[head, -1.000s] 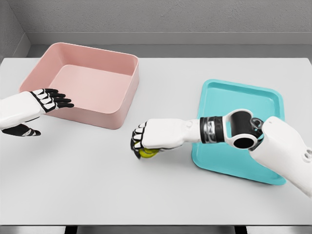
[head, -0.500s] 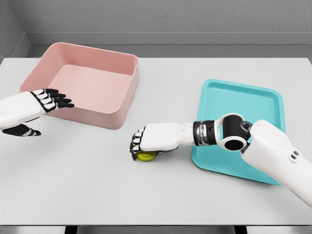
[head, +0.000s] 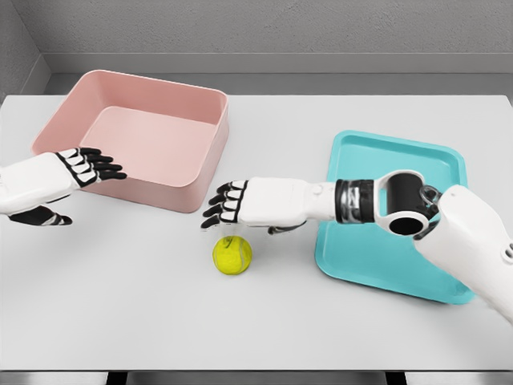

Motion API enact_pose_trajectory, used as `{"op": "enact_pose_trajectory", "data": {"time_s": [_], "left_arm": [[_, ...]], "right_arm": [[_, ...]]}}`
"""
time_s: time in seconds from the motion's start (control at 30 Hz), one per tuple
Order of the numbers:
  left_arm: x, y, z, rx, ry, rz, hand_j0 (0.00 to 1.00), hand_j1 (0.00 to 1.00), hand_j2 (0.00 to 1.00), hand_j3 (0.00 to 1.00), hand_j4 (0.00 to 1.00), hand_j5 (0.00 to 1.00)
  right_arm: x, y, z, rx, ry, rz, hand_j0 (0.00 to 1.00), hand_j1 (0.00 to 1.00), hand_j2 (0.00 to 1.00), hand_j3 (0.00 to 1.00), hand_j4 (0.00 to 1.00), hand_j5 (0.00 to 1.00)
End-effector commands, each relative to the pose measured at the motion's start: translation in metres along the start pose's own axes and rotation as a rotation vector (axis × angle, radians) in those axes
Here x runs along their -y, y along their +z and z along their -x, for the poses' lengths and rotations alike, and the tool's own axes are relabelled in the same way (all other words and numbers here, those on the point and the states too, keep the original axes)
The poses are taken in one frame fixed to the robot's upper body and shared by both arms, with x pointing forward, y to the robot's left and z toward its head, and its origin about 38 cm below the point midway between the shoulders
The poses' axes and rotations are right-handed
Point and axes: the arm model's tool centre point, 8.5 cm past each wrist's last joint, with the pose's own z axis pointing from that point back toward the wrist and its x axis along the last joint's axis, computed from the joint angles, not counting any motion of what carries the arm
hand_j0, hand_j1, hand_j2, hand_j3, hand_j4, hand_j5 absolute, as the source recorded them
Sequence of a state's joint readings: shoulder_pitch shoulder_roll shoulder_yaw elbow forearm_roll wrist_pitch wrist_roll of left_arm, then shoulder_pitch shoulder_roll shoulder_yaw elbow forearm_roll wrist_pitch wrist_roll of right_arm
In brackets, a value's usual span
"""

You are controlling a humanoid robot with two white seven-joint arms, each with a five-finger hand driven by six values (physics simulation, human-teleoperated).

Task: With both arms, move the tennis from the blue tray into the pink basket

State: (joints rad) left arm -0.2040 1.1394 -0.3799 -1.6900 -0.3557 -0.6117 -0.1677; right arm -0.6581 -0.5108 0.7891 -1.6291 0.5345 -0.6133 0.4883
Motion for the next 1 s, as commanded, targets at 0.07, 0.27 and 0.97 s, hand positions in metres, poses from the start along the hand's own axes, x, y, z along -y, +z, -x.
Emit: {"op": "enact_pose_trajectory", "data": {"time_s": [0.07, 0.27, 0.97], "left_arm": [[0.006, -0.009, -0.007, 0.023, -0.009, 0.005, 1.00, 1.00, 1.00, 1.00, 1.00, 1.00], [0.026, -0.038, -0.026, 0.079, -0.014, 0.042, 1.00, 1.00, 1.00, 1.00, 1.00, 1.00], [0.041, -0.150, -0.105, 0.404, -0.136, 0.107, 1.00, 1.00, 1.00, 1.00, 1.00, 1.00]], "right_arm": [[0.036, 0.062, 0.024, -0.145, 0.067, 0.079, 1.00, 1.00, 1.00, 1.00, 1.00, 1.00], [0.024, 0.194, 0.050, -0.510, -0.011, 0.265, 1.00, 1.00, 1.00, 1.00, 1.00, 1.00], [-0.039, 0.234, 0.023, -0.508, -0.322, 0.399, 1.00, 1.00, 1.00, 1.00, 1.00, 1.00]]}}
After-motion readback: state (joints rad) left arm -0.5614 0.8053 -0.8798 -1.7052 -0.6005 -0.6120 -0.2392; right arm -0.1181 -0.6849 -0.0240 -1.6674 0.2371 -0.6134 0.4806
